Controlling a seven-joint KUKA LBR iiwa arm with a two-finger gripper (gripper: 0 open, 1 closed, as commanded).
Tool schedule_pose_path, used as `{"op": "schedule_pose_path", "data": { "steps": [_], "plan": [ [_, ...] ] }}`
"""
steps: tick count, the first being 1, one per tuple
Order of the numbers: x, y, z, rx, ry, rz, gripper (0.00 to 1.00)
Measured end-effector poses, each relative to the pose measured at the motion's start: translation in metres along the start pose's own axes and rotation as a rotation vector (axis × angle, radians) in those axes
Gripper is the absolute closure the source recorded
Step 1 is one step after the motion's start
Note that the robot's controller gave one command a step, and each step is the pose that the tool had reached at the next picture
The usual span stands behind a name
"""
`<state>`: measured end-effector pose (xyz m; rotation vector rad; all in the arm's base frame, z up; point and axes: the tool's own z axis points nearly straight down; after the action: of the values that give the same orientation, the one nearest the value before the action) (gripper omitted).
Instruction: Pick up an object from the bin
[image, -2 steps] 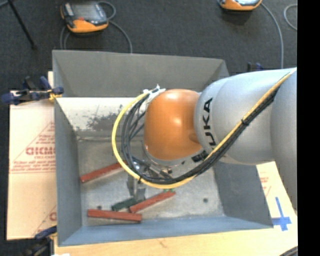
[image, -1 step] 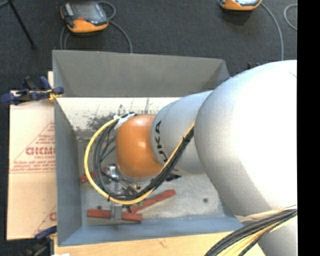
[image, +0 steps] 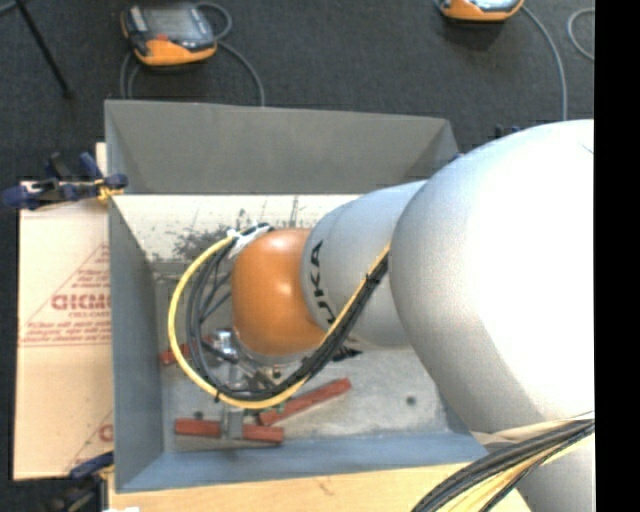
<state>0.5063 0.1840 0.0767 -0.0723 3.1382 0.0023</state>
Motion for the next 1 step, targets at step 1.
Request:
{"op": "schedule_pose_path", "data": {
  "steps": [1],
  "plan": [
    [0.0256, -0.0063, 0.0045, 0.000, -0.003, -0.001, 0.00]
  ]
}}
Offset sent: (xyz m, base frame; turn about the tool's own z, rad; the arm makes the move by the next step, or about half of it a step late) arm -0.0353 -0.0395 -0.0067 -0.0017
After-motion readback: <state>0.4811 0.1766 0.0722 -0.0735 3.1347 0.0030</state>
